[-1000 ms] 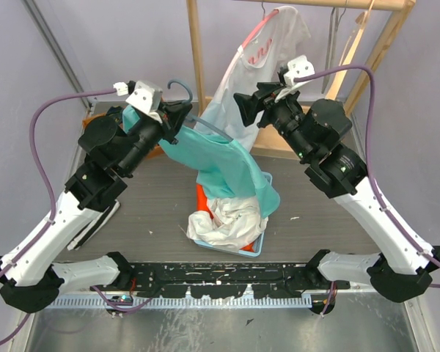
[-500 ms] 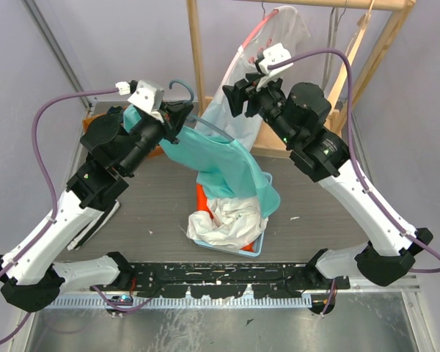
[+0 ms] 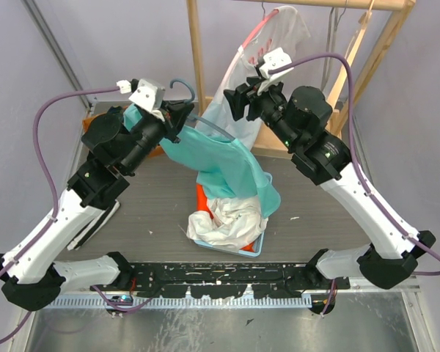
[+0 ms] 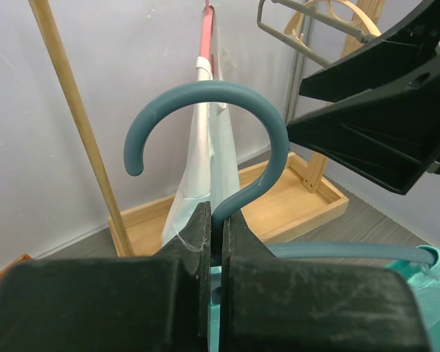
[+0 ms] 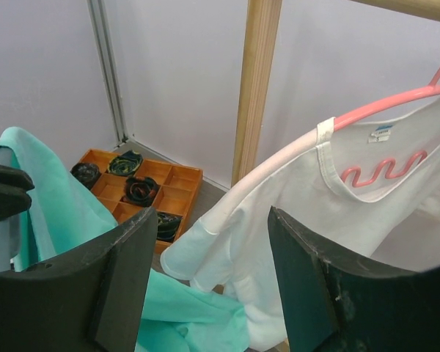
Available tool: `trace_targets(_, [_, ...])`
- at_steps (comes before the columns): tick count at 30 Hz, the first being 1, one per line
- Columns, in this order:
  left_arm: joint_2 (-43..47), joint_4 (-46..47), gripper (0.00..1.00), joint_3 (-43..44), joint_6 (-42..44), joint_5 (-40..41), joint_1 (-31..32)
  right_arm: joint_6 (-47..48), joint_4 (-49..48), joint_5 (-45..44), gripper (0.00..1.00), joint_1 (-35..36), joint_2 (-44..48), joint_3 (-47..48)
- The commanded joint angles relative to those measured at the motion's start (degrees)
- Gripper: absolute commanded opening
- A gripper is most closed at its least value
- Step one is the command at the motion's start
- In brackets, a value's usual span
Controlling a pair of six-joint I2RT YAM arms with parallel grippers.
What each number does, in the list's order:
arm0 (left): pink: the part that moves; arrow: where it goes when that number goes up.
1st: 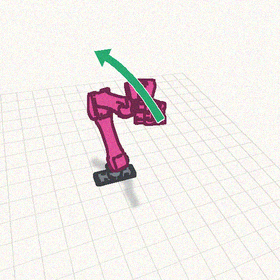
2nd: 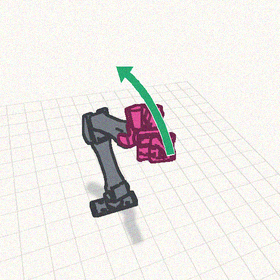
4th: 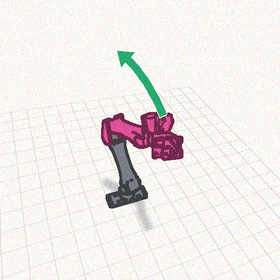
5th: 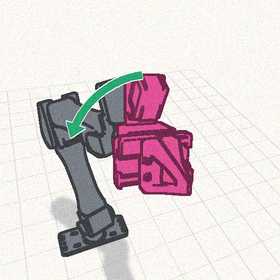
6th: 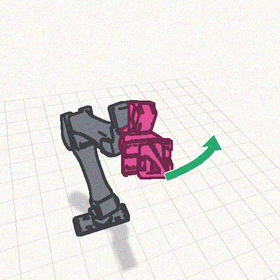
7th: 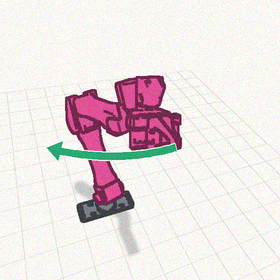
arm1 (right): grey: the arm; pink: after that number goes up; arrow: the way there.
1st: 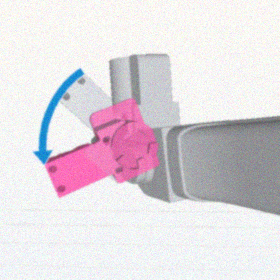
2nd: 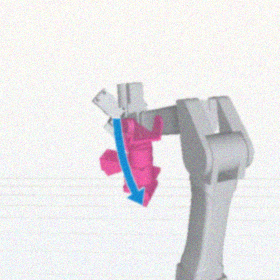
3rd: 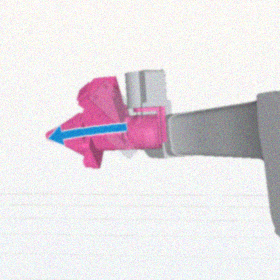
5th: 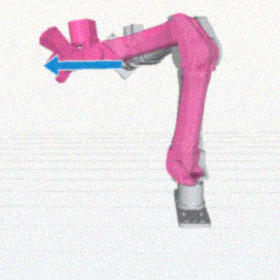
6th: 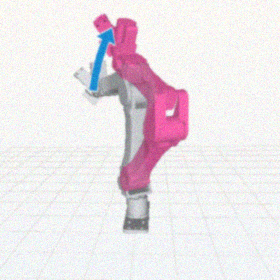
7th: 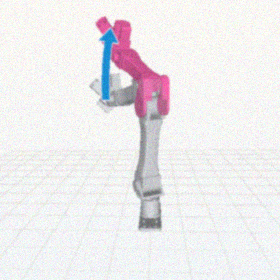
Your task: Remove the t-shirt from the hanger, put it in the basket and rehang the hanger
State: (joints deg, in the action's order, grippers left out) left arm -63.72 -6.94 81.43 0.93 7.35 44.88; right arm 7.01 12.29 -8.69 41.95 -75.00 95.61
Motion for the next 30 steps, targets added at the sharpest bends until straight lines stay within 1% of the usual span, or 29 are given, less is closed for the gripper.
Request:
trace_targets(1, [-0.35, 1.54, 0.0, 2.98, -0.64, -0.5, -0.03, -1.65, -0.44, 1.19, 0.68, 0.32, 3.98, -0.59])
trace_targets(15, [-1.46, -0.38, 0.0, 4.54, -0.14, 1.24, -0.05, -8.3, 4.92, 7.61, 0.67, 0.39, 9.71, -1.92])
trace_targets(22, [-2.66, -1.22, 0.0, 6.43, -0.07, 2.06, -0.02, -12.38, 5.54, 8.59, 0.66, 0.34, 17.46, -10.35])
trace_targets(30, [-5.18, -1.78, 0.0, 9.93, 0.58, 3.27, -0.05, -14.38, 6.25, 10.75, 0.65, 0.41, 23.21, -16.24])
